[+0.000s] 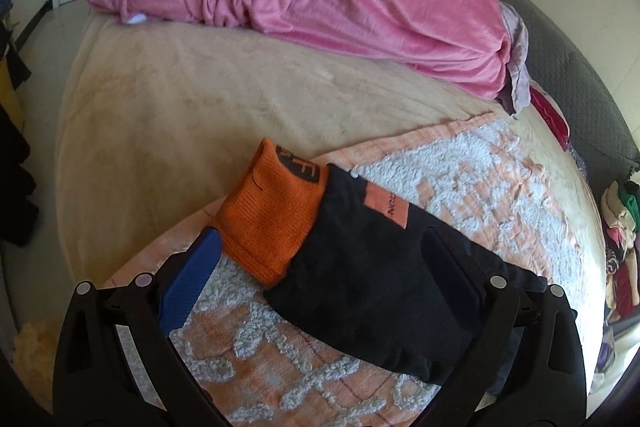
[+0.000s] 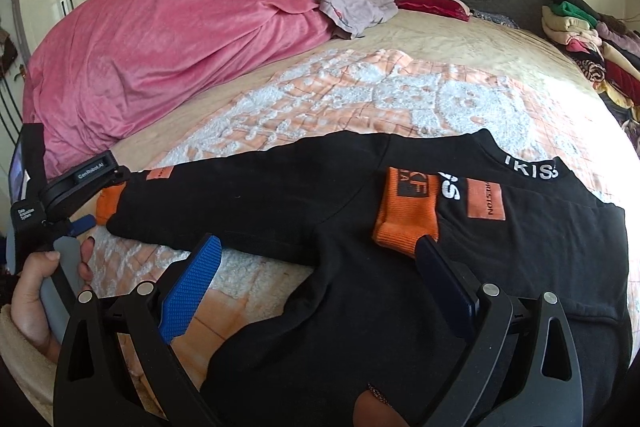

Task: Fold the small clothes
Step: 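Move the left tool to the orange cuff of the other sleeve, then close the left tool on the other sleeve's orange cuff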

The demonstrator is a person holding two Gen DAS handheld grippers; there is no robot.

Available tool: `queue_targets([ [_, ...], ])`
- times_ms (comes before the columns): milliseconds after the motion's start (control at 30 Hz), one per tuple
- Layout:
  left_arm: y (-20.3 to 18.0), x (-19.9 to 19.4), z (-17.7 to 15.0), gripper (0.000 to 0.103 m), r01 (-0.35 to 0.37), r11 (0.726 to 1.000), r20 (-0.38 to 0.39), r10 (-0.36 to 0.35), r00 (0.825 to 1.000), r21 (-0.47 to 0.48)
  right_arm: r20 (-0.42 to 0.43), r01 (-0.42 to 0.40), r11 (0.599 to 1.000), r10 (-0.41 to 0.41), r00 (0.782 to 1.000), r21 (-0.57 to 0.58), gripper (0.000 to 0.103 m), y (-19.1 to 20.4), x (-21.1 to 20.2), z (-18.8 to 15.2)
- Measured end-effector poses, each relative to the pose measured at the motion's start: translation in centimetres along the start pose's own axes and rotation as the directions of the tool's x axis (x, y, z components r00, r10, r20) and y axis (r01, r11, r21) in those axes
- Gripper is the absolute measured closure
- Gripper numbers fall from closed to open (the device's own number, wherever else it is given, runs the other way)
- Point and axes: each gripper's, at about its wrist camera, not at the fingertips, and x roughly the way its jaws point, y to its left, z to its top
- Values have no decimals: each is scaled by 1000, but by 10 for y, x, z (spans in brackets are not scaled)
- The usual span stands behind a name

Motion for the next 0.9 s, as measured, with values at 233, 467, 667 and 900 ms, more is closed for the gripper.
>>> queue_targets([
  [233, 4, 14, -5, 10, 3, 1000, -46, -4, 999, -27, -10, -5, 1000, 5, 1000, -6, 6, 3, 2, -2],
  [467, 1, 18, -4, 10, -2, 1000, -27, 2, 1000, -17, -18, -4, 1000, 4, 1000, 9, 6, 1, 4, -5],
  [667, 4, 18, -2, 16, 9, 999, -17, -9, 1000, -35, -19, -2, 1000, 3, 1000, 30, 6, -6, 2, -9],
  [900, 3, 20, -2, 15, 6, 999, -14, -7, 1000, -51, -15, 9, 998, -8, 1000, 69, 6, -18, -1, -13],
])
